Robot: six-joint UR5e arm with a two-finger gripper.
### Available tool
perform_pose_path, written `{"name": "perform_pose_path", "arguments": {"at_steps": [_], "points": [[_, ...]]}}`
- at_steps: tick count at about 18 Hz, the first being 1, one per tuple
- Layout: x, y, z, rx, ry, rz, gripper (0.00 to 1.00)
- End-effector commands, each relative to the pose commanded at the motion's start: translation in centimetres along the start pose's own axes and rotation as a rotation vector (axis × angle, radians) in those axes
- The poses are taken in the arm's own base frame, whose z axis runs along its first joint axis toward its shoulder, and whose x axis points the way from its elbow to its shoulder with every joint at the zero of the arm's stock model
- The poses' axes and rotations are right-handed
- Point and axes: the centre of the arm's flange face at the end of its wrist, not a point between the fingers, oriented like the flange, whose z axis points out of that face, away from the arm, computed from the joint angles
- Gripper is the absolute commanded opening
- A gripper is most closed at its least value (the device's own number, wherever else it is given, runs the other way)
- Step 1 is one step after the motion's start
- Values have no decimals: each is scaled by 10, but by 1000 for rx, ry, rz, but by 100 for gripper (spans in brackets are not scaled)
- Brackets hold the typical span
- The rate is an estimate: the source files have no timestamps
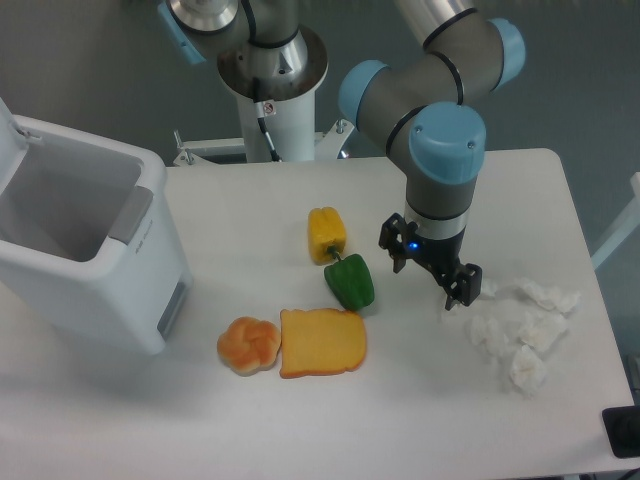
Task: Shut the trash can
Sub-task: 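Move the gripper from above the tissues toward the peppers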
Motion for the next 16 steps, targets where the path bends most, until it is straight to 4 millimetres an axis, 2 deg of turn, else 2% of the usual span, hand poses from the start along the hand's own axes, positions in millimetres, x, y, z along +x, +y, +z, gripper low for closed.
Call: {"name": "perform_pose_path", "arguments": {"at_steps": [9,13,16], "points": [[10,-6,9,0,21,1,100],[23,-12,-4,12,12,-32,100],[36,-10,-24,22,-12,-34,100]]}}
